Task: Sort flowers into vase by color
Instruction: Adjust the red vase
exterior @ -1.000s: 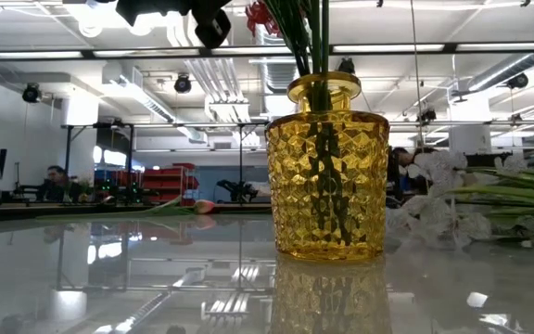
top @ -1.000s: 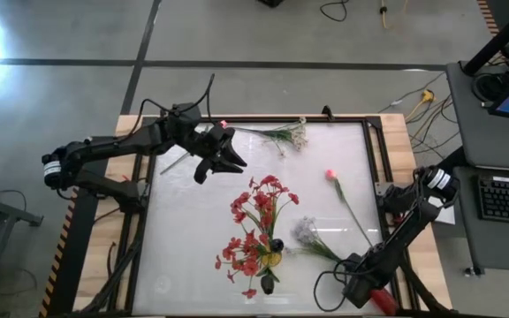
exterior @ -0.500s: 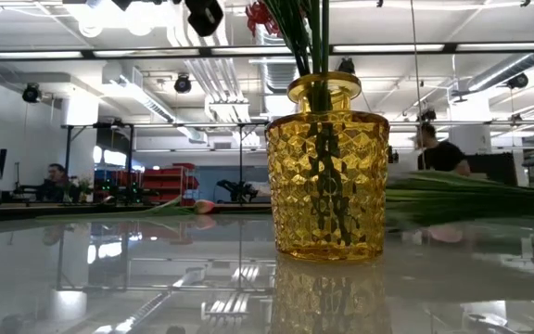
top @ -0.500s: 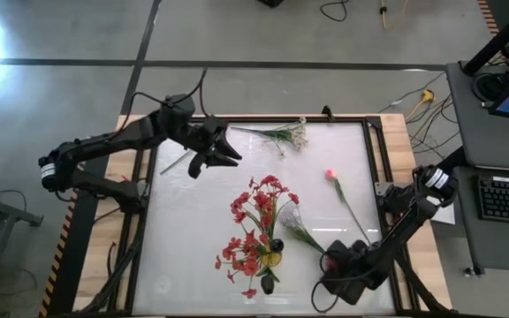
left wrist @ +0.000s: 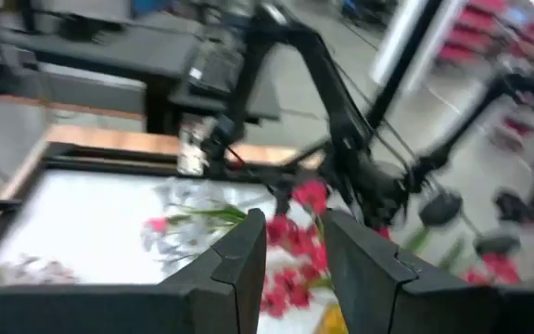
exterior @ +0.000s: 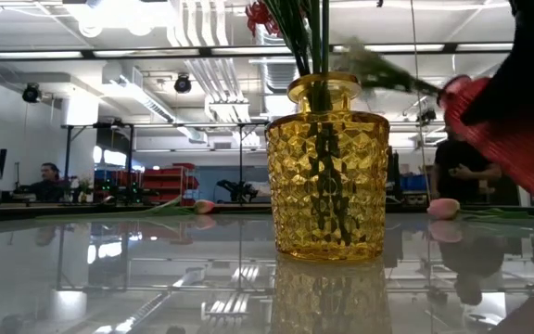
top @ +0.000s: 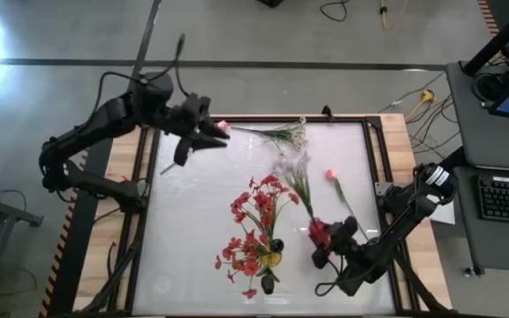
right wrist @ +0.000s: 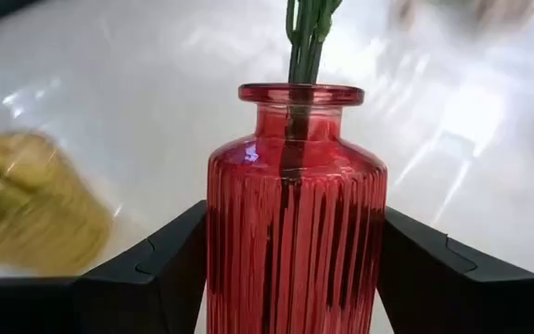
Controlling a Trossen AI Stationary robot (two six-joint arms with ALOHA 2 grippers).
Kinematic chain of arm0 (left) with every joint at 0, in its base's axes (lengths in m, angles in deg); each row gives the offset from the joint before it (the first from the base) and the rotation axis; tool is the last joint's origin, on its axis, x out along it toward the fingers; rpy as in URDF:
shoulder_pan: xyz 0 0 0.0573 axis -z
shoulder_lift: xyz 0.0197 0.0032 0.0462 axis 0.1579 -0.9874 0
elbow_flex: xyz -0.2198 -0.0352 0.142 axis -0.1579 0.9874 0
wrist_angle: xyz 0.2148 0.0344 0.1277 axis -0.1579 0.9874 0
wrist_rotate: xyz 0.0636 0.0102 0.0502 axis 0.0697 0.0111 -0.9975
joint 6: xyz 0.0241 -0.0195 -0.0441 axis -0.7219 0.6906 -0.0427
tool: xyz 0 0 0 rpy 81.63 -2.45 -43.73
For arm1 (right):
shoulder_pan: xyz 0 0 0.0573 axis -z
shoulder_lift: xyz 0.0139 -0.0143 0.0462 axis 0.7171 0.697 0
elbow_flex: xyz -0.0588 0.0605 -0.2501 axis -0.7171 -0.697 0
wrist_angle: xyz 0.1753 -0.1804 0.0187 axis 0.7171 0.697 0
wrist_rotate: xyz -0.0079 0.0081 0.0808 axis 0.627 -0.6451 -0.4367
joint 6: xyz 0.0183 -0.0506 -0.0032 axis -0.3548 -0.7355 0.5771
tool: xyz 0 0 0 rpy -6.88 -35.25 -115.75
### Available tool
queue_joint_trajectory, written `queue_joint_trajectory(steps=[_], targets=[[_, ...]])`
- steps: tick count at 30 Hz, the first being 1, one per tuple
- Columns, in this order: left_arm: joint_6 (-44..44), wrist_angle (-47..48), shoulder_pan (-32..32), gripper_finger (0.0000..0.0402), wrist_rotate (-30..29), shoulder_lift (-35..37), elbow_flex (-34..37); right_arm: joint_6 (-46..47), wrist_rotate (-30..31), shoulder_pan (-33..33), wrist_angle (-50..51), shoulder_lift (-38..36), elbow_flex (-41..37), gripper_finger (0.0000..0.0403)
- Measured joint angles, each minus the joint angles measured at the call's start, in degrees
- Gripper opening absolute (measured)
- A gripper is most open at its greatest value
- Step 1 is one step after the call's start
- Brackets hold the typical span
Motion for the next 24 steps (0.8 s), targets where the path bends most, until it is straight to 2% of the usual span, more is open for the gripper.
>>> queue_joint_trajectory(steps=[4,6,11,16,21,24], targets=[[6.8,-0.5,0.1,0.0099,-4.7,-0.3,-2.8,1.5,8.6,-1.0,4.4,-0.7,-1.0,0.0238],[10.0,-1.1,0.2,0.0099,-5.2,-0.6,-3.1,3.3,13.1,-1.8,5.5,-1.1,-2.5,0.0238],[19.8,-6.7,1.9,0.0099,-7.7,-1.5,-3.1,6.8,23.2,-4.0,5.4,-1.4,-6.8,0.0244],[24.7,-6.0,3.8,0.0099,-12.8,-3.4,-3.0,6.0,31.9,-5.9,5.3,-1.4,-9.3,0.0241],[28.2,-6.5,4.6,0.0099,-14.3,-6.0,-3.0,6.5,34.0,-6.6,4.1,-1.4,-12.9,0.0244],[28.0,-6.4,4.6,0.0099,-16.1,-8.1,-3.0,6.8,34.1,-6.7,-1.9,-0.8,-16.5,0.0244]])
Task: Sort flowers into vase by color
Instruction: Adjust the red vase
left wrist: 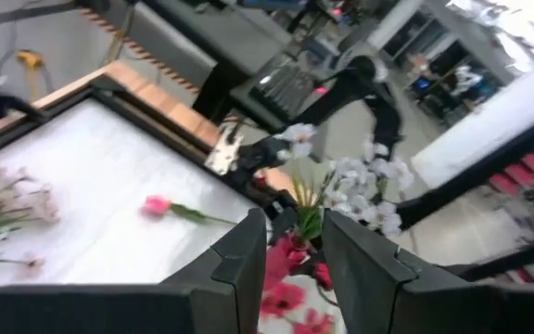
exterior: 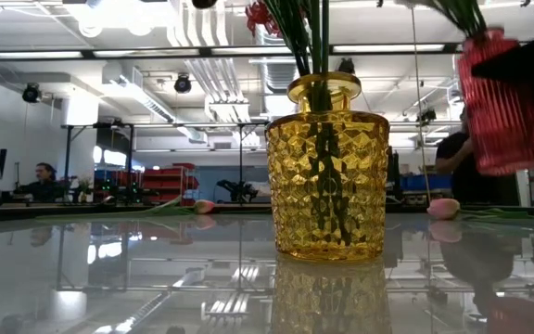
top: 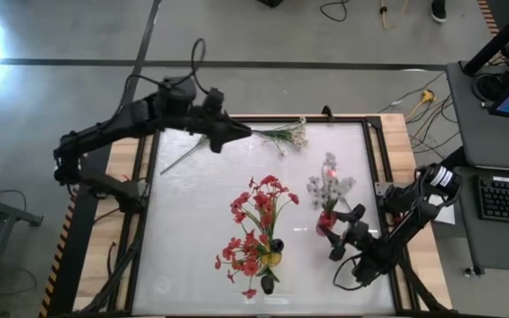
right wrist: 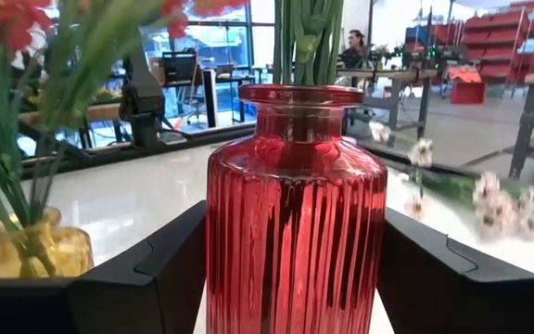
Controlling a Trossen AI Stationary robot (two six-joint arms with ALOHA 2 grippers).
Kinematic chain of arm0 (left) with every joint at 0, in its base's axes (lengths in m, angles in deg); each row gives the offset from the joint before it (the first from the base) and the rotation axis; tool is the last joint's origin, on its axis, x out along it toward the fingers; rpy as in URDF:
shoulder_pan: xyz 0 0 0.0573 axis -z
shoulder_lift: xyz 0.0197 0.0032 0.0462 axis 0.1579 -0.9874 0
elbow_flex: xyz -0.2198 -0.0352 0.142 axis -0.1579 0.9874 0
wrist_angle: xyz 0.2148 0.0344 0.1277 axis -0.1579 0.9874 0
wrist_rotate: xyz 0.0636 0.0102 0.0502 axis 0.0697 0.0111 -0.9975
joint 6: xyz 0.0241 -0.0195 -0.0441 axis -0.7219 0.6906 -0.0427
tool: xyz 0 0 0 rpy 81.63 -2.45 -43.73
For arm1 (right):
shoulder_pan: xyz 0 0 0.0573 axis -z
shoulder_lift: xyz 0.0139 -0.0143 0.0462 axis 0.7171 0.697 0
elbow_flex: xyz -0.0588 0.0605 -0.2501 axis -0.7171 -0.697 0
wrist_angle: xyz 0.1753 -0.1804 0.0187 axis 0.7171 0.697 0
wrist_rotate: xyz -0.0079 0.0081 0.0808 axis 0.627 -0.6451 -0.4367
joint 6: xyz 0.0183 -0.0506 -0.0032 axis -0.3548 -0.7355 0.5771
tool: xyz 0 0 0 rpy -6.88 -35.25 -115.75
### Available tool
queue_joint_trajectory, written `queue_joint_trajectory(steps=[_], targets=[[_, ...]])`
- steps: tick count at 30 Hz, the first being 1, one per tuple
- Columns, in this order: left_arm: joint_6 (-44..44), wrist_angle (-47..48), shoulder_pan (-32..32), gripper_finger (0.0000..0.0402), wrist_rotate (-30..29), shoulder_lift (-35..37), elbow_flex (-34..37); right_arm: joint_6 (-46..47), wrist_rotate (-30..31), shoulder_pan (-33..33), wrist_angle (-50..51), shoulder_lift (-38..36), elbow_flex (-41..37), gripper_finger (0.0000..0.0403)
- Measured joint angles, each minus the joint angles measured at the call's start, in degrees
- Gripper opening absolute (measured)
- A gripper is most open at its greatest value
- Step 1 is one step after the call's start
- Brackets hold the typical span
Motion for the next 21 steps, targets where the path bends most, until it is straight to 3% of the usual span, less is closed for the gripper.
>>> queue_joint_trajectory(steps=[7,14,21], targets=[[-3.3,-0.1,-0.5,0.0099,-0.4,-6.3,0.0,-2.5,-1.0,-1.1,-15.6,2.4,-6.4,0.0248],[-3.5,-2.9,-0.4,0.0099,4.2,-11.2,-0.3,-9.0,-8.1,-1.1,-16.6,3.1,-7.2,0.0250],[-4.4,-6.4,-0.4,0.0099,4.6,-11.1,-0.4,-8.6,-7.2,-1.1,-16.9,3.1,-7.3,0.0251]])
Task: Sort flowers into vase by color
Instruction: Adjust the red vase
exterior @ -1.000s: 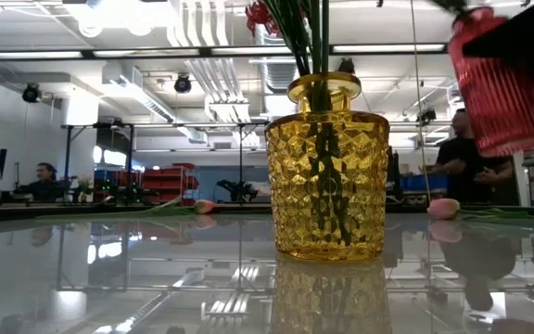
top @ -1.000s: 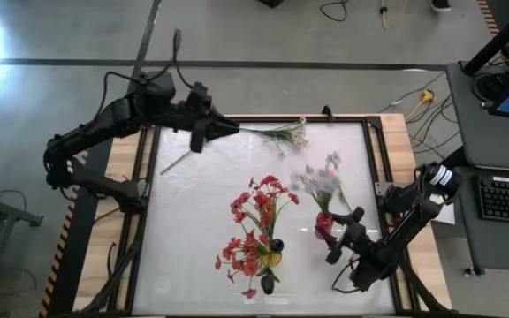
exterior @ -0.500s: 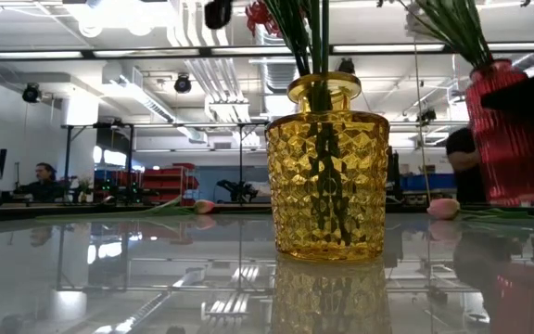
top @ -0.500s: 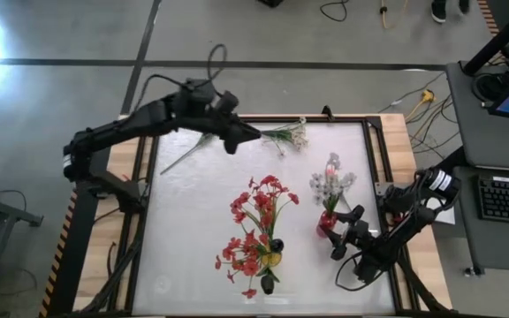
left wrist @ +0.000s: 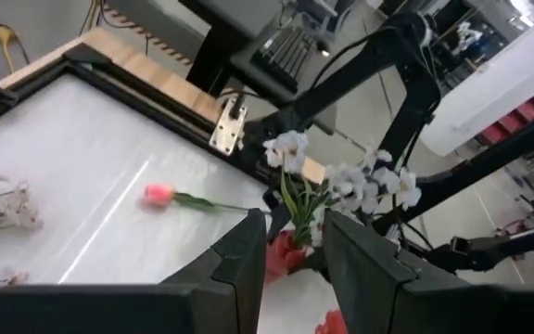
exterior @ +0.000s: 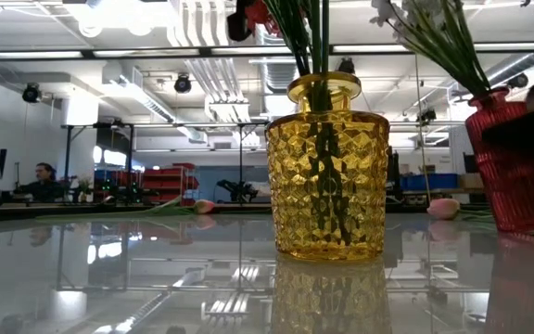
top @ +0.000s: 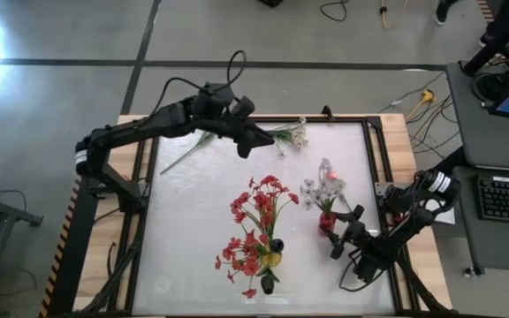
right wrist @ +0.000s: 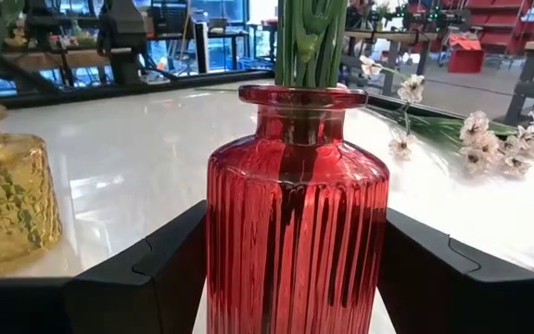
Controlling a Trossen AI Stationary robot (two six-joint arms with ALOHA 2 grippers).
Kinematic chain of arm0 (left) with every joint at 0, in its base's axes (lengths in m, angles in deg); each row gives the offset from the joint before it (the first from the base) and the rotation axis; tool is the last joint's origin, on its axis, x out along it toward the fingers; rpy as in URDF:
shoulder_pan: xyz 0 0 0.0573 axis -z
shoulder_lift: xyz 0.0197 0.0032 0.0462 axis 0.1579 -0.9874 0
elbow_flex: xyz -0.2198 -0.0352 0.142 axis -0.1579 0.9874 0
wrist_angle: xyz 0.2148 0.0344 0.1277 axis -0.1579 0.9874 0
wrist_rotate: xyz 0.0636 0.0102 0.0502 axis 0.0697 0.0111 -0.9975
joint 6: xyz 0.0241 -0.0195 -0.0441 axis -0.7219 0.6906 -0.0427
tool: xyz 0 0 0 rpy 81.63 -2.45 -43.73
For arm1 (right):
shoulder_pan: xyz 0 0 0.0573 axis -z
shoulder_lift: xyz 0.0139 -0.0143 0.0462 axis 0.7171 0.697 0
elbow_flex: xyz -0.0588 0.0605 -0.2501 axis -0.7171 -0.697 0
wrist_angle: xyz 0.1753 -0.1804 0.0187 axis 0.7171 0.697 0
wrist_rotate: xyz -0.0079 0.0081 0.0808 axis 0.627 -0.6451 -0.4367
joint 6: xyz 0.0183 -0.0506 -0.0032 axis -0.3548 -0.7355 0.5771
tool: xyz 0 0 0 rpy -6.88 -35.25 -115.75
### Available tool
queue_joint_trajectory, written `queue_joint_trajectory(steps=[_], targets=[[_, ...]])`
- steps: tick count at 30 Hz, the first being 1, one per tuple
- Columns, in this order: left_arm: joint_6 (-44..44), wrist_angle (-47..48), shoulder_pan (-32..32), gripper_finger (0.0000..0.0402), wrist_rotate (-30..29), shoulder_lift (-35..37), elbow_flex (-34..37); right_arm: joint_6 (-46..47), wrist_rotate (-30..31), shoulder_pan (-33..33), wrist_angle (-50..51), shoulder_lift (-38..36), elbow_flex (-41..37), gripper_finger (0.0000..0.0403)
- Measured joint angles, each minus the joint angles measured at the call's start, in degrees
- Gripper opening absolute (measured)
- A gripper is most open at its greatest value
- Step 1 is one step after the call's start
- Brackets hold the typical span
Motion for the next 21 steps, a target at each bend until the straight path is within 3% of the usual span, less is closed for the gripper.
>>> queue_joint_trajectory(steps=[4,21], targets=[[-0.6,0.4,0.0,0.0099,0.0,0.9,0.0,1.1,1.9,0.0,-0.2,0.0,0.0,0.0251],[-1.9,0.4,0.0,0.0099,0.0,1.1,0.0,1.5,-0.4,-0.2,-0.2,0.4,-0.6,0.0260]])
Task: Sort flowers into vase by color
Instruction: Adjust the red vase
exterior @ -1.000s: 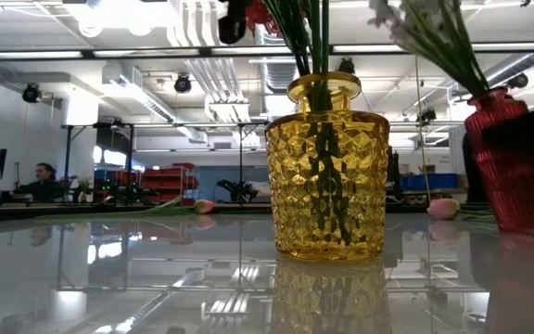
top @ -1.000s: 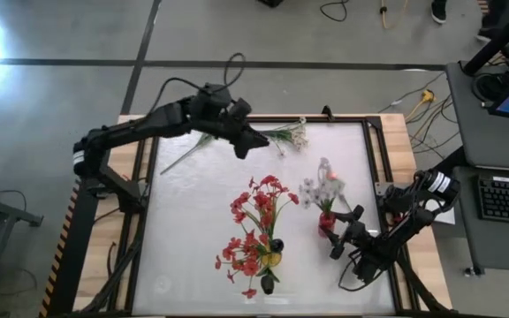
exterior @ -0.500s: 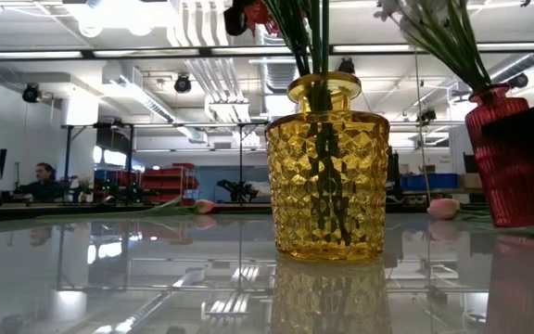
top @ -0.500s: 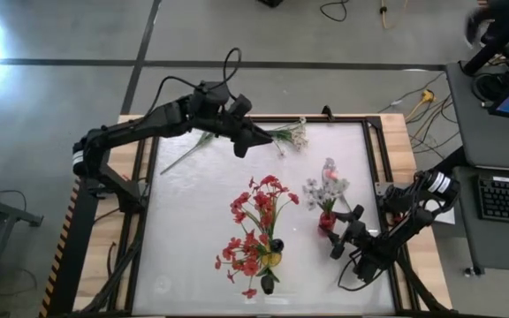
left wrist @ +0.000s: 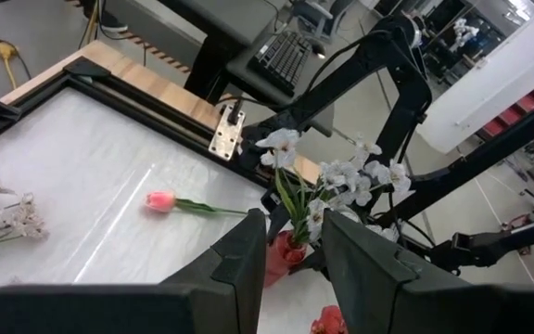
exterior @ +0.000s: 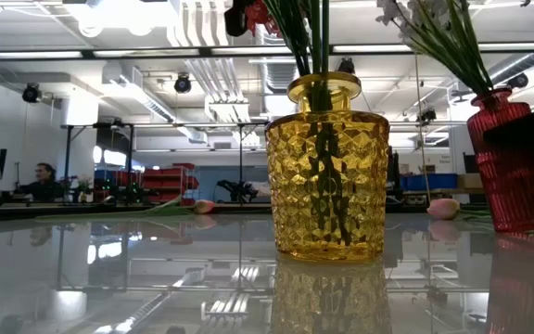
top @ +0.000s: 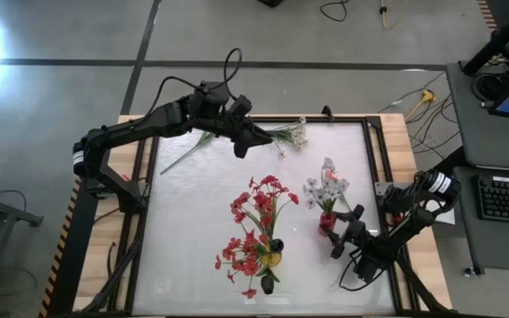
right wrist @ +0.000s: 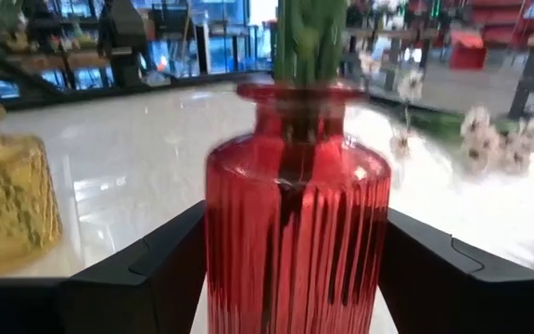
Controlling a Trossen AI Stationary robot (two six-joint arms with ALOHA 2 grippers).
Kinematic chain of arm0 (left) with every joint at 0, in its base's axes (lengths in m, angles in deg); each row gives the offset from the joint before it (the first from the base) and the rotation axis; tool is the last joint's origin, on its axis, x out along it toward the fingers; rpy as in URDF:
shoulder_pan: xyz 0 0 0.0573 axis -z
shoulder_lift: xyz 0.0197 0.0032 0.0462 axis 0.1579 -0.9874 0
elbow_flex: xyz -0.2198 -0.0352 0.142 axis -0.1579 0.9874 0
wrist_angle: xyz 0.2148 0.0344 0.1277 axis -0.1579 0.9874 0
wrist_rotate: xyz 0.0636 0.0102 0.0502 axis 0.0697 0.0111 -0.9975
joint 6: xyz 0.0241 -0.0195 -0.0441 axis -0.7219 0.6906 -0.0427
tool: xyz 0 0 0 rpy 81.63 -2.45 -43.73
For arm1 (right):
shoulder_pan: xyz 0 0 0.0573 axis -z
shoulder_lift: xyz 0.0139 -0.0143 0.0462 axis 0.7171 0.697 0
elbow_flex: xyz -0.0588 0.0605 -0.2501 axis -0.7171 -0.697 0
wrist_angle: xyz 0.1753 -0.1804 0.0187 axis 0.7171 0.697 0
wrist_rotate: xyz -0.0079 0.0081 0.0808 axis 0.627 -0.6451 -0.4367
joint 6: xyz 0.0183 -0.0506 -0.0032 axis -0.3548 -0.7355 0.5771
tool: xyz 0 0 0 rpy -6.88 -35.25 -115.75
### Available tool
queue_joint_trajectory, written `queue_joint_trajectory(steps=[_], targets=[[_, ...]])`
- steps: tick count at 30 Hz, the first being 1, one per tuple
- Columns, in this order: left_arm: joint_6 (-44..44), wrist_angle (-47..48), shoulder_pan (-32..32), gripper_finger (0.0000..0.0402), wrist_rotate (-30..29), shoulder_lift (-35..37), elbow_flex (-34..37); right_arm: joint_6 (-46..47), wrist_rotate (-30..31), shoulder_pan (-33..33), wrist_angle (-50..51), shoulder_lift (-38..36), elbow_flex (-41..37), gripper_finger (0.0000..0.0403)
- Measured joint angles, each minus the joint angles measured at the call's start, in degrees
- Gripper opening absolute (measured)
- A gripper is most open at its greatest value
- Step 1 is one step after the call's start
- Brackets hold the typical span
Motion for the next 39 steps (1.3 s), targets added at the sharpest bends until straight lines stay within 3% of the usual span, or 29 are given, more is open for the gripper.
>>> queue_joint_trajectory(steps=[6,15,20,26,31,39], targets=[[0.2,0.0,0.0,0.0099,0.0,0.0,0.0,-0.9,-1.0,0.0,0.0,0.0,-0.1,0.0288],[0.4,0.0,0.0,0.0099,0.0,0.0,0.0,-1.0,-1.1,-0.1,0.1,-0.7,0.0,0.0300],[0.4,0.0,0.0,0.0099,0.4,0.0,0.1,-5.1,-4.6,-0.1,0.5,-3.4,1.3,0.0327],[0.0,1.0,0.3,0.0099,1.5,0.0,0.1,-14.3,-10.1,-0.1,0.6,-10.0,3.3,0.0355],[-1.1,1.2,1.5,0.0099,2.6,0.0,0.1,-15.8,-13.8,-0.1,1.8,-17.5,3.3,0.0359],[-4.0,1.4,4.9,0.0099,2.6,0.9,0.1,-24.9,-26.2,-0.1,2.3,-29.4,3.3,0.0359]])
